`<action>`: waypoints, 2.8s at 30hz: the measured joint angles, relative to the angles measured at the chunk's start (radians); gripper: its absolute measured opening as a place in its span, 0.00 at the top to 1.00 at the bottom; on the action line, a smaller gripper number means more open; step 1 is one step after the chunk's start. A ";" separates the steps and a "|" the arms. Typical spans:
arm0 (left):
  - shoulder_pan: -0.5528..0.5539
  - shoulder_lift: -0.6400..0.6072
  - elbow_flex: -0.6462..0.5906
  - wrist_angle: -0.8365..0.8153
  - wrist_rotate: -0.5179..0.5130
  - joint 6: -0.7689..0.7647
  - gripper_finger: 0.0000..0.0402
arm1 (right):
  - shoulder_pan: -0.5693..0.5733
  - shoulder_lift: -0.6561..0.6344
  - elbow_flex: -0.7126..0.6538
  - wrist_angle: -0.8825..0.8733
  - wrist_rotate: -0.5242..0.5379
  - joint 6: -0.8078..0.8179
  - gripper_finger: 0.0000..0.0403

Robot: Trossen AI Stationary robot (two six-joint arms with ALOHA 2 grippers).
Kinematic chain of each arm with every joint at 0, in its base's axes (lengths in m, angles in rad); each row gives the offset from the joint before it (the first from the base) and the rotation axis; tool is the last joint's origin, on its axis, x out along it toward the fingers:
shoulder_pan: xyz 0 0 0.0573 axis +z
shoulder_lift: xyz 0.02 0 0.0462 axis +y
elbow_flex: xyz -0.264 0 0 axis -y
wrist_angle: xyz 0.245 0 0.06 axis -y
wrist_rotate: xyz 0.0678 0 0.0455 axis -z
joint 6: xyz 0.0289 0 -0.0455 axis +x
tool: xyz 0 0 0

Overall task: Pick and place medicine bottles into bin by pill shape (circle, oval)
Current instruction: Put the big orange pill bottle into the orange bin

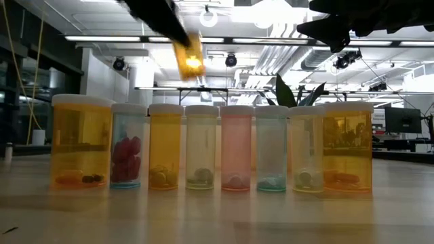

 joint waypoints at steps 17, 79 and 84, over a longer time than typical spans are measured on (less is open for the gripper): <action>0.207 0.328 0.000 0.350 0.205 0.023 0.51 | 0.000 0.000 0.000 0.001 0.006 -0.001 0.29; 0.231 0.026 -0.015 0.115 0.164 -0.075 0.29 | 0.000 0.000 0.000 -0.004 0.009 -0.001 0.29; 0.139 -0.182 -0.189 0.326 0.127 -0.130 0.29 | 0.000 0.000 0.000 -0.008 0.009 -0.001 0.29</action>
